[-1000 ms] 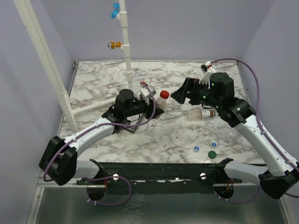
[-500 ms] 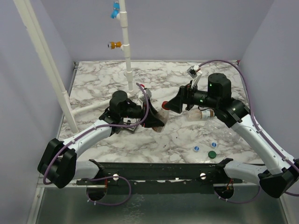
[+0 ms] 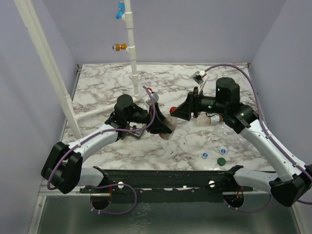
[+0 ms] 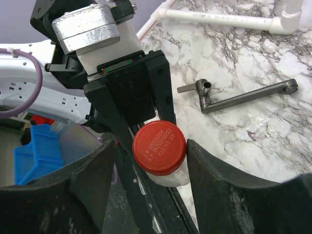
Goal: Screw on the bottle caps
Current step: Screw the bottle cap onto the plastic bottle.
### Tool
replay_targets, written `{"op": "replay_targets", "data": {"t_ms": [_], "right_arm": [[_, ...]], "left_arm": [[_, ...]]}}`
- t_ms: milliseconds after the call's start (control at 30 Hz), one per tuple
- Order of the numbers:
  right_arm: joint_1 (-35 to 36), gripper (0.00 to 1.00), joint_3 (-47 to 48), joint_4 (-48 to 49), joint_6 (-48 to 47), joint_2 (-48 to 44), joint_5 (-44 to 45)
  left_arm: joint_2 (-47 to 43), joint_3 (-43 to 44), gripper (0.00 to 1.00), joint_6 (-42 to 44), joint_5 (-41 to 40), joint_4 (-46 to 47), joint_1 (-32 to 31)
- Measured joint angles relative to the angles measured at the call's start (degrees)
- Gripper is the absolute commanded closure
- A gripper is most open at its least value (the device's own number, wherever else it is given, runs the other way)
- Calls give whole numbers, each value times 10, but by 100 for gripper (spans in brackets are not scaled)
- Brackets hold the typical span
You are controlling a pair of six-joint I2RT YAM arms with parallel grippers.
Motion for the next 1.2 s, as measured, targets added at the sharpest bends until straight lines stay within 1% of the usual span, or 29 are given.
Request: {"op": "replay_targets", "data": {"t_ms": [267, 467, 567, 633, 767, 900, 967, 1000, 1100, 1167, 1200], "right_arm": [[-1, 65, -3, 7, 1, 4, 3], [-2, 77, -3, 7, -1, 9, 19], [-5, 79, -2, 7, -1, 16, 50], [-7, 80, -2, 9, 1, 26, 75], [-10, 82, -2, 9, 11, 44, 121], [-10, 82, -1, 7, 23, 49, 151], [-10, 77, -1, 3, 30, 51, 159], [-10, 71, -1, -3, 34, 52, 161], [-3, 35, -1, -29, 49, 55, 163], [0, 20, -1, -42, 50, 54, 170], [0, 15, -1, -45, 48, 53, 173]], "left_arm": [[2, 0, 100, -5, 9, 12, 0], [6, 0, 100, -7, -5, 13, 2], [6, -9, 100, -1, -71, 14, -2], [5, -17, 100, 8, -136, 11, -9], [0, -24, 100, 43, -274, -15, -40], [-4, -24, 100, 86, -390, -35, -74], [-5, -24, 100, 101, -426, -39, -84], [-5, -24, 100, 110, -446, -40, -88], [-7, -23, 100, 128, -478, -37, -90], [-11, -21, 100, 137, -480, -42, -86], [-13, -21, 100, 138, -473, -44, -80]]}}
